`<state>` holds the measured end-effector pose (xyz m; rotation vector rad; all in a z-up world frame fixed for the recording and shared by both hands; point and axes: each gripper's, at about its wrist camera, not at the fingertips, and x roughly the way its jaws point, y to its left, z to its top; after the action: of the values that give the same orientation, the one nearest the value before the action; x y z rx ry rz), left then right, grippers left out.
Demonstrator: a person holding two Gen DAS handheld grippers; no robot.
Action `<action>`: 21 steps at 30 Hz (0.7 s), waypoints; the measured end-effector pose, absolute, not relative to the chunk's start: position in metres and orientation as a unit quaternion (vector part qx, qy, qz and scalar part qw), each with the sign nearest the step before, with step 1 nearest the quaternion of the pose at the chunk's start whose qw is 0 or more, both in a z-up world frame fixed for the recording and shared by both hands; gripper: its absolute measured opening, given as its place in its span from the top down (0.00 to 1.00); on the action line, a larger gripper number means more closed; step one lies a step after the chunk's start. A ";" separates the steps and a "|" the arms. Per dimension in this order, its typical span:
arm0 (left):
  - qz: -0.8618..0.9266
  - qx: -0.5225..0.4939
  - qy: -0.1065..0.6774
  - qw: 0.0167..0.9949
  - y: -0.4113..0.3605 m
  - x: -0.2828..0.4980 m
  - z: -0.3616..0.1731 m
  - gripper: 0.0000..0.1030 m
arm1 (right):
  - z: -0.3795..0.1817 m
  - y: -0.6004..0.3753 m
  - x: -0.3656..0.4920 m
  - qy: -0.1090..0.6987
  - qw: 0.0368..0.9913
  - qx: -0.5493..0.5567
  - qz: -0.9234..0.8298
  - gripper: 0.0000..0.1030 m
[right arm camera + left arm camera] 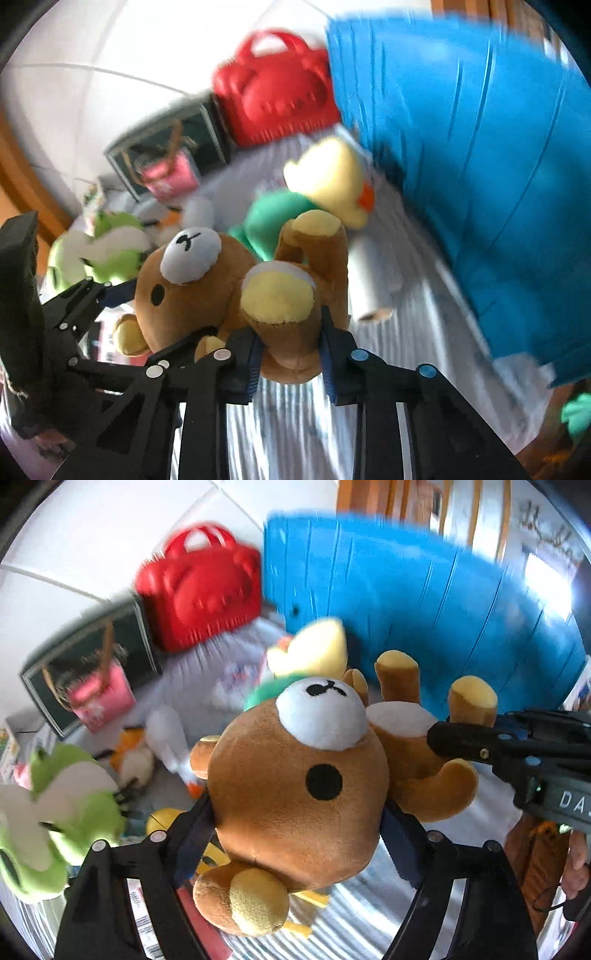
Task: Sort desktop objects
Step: 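Carry the brown teddy bear with both grippers over the blue bin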
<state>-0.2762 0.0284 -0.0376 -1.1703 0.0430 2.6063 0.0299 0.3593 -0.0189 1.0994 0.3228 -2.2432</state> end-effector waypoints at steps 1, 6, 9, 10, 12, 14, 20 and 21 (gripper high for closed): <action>0.911 -0.388 0.010 0.139 0.029 -0.271 -0.022 0.20 | -0.003 0.360 0.034 0.125 0.313 0.399 -0.853 0.76; 0.947 -0.296 0.002 0.125 0.048 -0.256 0.060 0.20 | 0.082 0.380 0.047 0.138 0.333 0.300 -0.883 0.76; 0.960 -0.249 0.000 0.129 0.078 -0.257 0.107 0.20 | 0.132 0.409 0.044 0.134 0.335 0.242 -0.900 0.76; 0.963 -0.235 0.003 0.130 0.092 -0.260 0.120 0.20 | 0.145 0.420 0.040 0.134 0.334 0.229 -0.904 0.76; 0.968 -0.214 0.007 0.132 0.124 -0.274 0.144 0.20 | 0.173 0.444 0.024 0.135 0.332 0.206 -0.911 0.76; 0.970 -0.201 0.007 0.136 0.160 -0.295 0.167 0.20 | 0.198 0.468 -0.001 0.135 0.328 0.191 -0.915 0.76; 0.966 -0.229 0.009 0.119 0.264 -0.378 0.203 0.20 | 0.245 0.523 -0.114 0.155 0.320 0.208 -0.911 0.76; 0.965 -0.238 0.010 0.114 0.277 -0.390 0.205 0.20 | 0.250 0.528 -0.138 0.160 0.323 0.217 -0.907 0.76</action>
<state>-0.3898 0.2769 0.2051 -0.6968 0.0304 2.8282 -0.1380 0.5278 0.2495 0.5704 0.4197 -2.3809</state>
